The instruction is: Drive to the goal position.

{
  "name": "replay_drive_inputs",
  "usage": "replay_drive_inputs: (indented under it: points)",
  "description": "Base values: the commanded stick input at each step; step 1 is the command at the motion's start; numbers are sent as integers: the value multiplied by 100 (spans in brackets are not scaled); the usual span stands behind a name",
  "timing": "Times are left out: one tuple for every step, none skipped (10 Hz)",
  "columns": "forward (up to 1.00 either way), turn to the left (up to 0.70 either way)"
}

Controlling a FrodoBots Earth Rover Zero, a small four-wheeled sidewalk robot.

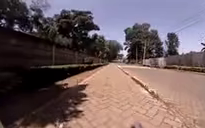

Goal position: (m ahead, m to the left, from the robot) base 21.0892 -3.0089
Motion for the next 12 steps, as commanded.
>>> replay_drive_inputs:
  points:
    - [70, 0]
    - [70, 0]
    - [70, 0]
    - [70, 0]
    - [70, 0]
    - [70, 0]
    - [70, 0]
    - [70, -35]
    - [70, -35]
    - [70, -27]
    - [70, -11]
    - [70, -3]
